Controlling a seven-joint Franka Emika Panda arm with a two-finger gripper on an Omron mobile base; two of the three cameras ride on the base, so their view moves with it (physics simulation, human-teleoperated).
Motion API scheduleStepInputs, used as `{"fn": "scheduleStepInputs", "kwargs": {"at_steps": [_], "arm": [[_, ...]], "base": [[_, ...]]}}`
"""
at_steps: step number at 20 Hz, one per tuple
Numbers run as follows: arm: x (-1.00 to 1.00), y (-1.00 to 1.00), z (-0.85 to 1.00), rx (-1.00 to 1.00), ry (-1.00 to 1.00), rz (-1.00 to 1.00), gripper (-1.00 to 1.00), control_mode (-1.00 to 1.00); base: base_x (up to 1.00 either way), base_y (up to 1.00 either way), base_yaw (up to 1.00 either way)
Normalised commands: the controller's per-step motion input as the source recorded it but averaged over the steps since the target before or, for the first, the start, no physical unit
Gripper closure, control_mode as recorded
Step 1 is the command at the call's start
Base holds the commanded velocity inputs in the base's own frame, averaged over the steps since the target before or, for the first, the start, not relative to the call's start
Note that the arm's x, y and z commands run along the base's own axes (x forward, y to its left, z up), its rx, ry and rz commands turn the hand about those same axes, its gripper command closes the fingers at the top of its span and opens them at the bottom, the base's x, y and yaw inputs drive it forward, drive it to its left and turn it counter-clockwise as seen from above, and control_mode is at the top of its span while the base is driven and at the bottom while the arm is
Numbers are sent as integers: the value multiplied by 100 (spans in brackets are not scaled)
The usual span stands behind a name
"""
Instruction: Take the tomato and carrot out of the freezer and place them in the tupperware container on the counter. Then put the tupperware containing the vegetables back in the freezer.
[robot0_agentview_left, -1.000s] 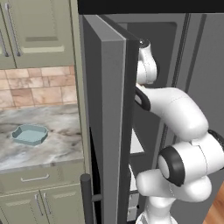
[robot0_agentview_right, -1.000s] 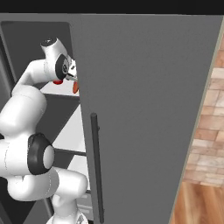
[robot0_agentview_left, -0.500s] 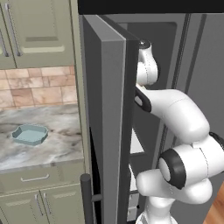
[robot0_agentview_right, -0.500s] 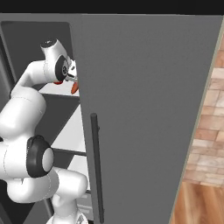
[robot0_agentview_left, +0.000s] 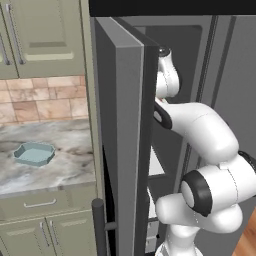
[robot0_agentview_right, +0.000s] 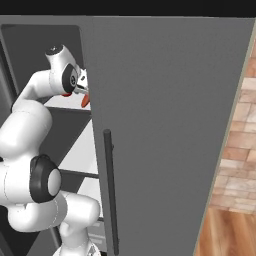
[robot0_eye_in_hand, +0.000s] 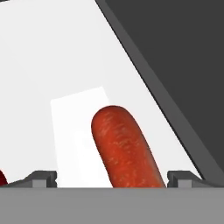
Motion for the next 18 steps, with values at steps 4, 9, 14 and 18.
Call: {"fn": "scheduleStepInputs", "kwargs": {"at_steps": [4, 9, 14, 18], "arm": [[16, -29, -62, 0, 3, 0, -100, -100], [21, -20, -77, 0, 6, 0, 100, -100], [18, -21, -68, 0, 2, 0, 100, -100], [6, -15, -74, 0, 0, 2, 100, -100]], "base": [[0, 0, 0], [0, 0, 0], [0, 0, 0], [0, 0, 0]]}}
